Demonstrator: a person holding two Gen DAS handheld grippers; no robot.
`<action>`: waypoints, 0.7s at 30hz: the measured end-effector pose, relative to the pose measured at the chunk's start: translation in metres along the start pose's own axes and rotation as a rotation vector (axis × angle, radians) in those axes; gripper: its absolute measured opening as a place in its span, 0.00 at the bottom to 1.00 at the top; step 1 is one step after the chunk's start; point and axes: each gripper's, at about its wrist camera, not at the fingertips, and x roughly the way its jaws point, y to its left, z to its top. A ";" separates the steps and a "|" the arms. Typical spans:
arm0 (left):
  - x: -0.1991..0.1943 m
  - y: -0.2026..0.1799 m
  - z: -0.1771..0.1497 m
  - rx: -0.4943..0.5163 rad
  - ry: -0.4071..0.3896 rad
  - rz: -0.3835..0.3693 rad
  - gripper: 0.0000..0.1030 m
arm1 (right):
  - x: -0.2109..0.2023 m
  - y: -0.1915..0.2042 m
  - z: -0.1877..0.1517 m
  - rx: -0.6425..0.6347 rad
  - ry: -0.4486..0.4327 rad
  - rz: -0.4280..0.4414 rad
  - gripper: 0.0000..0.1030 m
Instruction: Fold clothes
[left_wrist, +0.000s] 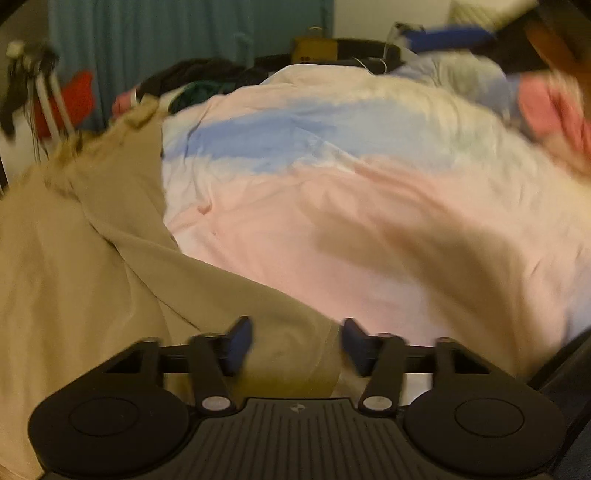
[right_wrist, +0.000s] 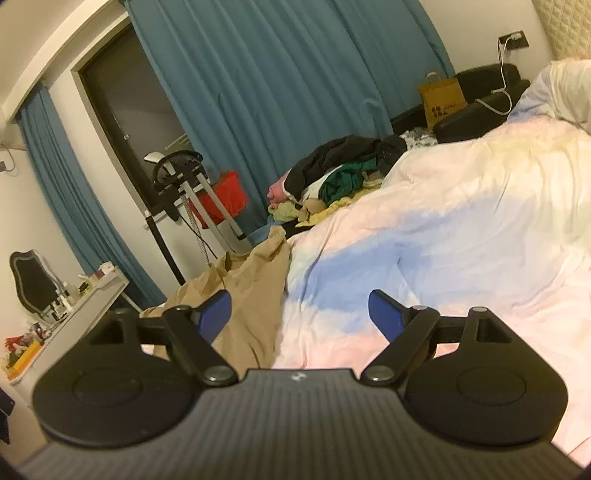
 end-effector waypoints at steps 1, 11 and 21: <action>-0.001 -0.001 -0.002 0.012 -0.005 0.005 0.31 | 0.002 0.000 -0.001 0.007 0.007 0.004 0.81; -0.043 0.046 0.003 -0.214 -0.088 -0.155 0.01 | 0.005 -0.004 -0.005 0.056 0.030 -0.005 0.81; -0.123 0.171 -0.038 -0.616 -0.063 -0.278 0.01 | 0.012 0.011 -0.013 0.010 0.083 0.011 0.81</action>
